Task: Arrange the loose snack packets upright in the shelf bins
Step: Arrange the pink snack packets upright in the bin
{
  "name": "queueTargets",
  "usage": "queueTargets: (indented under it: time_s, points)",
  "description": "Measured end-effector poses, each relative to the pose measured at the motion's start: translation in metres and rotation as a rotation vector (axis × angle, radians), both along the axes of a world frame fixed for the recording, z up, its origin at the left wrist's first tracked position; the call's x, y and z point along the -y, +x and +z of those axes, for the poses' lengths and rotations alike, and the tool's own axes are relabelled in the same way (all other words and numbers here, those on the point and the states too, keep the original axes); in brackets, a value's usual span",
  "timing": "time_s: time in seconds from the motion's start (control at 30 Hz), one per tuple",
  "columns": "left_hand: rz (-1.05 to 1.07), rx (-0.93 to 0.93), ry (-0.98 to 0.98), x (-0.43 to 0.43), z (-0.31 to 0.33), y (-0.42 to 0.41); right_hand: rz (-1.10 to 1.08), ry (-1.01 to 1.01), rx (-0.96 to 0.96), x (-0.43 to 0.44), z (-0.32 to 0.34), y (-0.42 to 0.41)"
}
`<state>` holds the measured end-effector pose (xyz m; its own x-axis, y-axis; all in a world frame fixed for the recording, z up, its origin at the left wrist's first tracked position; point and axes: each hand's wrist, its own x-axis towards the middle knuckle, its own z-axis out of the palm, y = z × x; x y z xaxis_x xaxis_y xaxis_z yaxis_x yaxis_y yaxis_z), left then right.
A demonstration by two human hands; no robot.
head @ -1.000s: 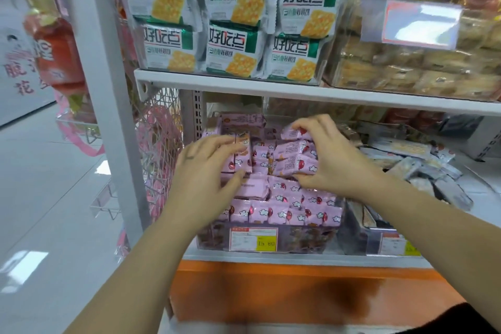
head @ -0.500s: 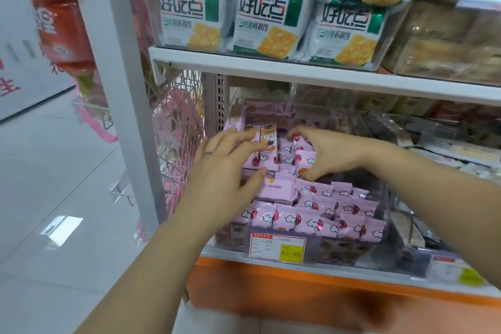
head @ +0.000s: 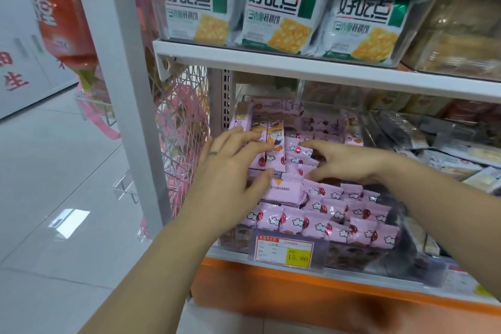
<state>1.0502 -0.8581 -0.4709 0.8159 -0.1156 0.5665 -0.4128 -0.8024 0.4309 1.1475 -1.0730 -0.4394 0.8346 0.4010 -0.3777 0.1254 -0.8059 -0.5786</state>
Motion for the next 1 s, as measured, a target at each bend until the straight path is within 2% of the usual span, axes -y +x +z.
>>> queueTargets:
  time_s: [0.07, 0.3, 0.7, 0.87, 1.0]
  points:
    - [0.0, -0.001, 0.0, 0.0, 0.0, 0.0, 0.058, -0.137, 0.117, -0.002, -0.002, 0.0]
    - [-0.01, -0.002, -0.007, -0.002, -0.001, -0.002, 0.106, -0.302, 0.32, -0.01, 0.01, -0.009]
    - [-0.026, 0.01, -0.043, -0.007, 0.001, -0.005, 0.014, -0.167, 0.31, 0.0, 0.011, -0.017]
    - [0.029, 0.013, -0.104, -0.012, 0.006, -0.007, 0.008, -0.147, 0.289, 0.003, 0.017, -0.023]
    - [0.073, 0.01, -0.161, -0.015, 0.007, -0.008, -0.03, -0.078, 0.399, -0.002, 0.033, -0.036]
